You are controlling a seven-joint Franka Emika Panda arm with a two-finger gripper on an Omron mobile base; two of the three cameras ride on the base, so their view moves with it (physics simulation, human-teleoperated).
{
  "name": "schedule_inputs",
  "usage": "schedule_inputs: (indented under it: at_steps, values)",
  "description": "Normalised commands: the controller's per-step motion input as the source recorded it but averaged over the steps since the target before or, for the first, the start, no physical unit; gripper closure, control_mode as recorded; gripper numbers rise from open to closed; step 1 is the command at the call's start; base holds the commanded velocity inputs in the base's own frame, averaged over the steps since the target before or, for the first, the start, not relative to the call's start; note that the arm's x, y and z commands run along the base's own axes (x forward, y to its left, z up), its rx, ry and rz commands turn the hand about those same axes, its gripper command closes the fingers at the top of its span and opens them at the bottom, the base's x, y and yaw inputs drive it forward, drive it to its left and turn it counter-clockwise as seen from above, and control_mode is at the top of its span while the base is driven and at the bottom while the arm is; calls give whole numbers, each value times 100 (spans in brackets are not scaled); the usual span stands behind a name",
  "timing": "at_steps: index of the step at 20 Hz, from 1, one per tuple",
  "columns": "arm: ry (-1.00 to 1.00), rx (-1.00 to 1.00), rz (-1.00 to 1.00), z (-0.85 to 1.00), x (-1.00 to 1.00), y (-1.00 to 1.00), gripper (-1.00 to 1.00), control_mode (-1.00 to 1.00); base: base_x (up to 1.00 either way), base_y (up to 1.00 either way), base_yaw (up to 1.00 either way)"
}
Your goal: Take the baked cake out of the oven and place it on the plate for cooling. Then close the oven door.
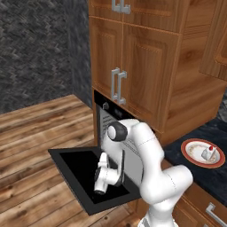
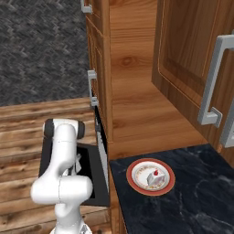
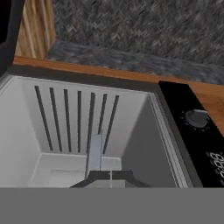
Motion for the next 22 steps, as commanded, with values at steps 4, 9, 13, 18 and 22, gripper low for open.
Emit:
schedule_inputs:
  at_steps: [4, 9, 13, 18, 22]
  values:
    - [-11, 0, 0, 100, -8, 54, 100, -100, 0, 0, 0]
    - [0, 0, 0, 100, -9, 35, 100, -100, 0, 0, 0]
    - [10, 0, -3, 100, -29, 15, 100, -100, 0, 0, 0]
    - [28, 6, -9, 100, -58, 0, 100, -100, 0, 0, 0]
    - [37, 9, -15, 100, -69, 0, 100, -100, 0, 0, 0]
